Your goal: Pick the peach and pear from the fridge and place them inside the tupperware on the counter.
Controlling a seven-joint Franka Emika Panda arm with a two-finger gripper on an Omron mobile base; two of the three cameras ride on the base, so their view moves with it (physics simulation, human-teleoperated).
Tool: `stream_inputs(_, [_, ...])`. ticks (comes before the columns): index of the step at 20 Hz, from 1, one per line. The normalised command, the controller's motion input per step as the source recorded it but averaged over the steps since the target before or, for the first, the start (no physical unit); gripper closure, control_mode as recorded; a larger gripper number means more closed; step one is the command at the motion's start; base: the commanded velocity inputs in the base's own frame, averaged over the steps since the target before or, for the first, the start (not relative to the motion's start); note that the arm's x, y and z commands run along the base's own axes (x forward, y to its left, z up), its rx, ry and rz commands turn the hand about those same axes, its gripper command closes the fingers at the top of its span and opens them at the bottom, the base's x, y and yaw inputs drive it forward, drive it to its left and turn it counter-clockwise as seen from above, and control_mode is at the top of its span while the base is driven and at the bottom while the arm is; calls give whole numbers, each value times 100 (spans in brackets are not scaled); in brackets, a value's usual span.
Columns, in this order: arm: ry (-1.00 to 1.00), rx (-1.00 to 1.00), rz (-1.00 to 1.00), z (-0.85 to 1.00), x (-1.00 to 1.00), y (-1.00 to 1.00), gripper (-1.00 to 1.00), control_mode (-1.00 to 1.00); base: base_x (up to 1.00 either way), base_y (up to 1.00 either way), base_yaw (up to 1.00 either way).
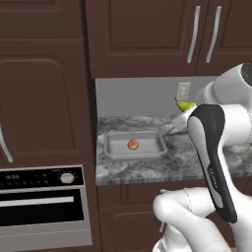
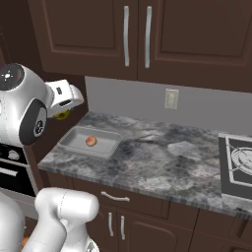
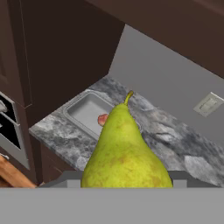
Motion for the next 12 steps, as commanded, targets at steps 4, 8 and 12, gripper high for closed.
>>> stream_inputs(4, [0, -8, 0, -93, 0, 14, 100, -100, 0, 0, 0])
stream_inputs(8, [0, -8, -1, -88, 4, 13, 100, -100, 0, 0, 0])
stream_inputs(12, [5, 0, -1, -56, 40, -5, 100, -100, 0, 0, 0])
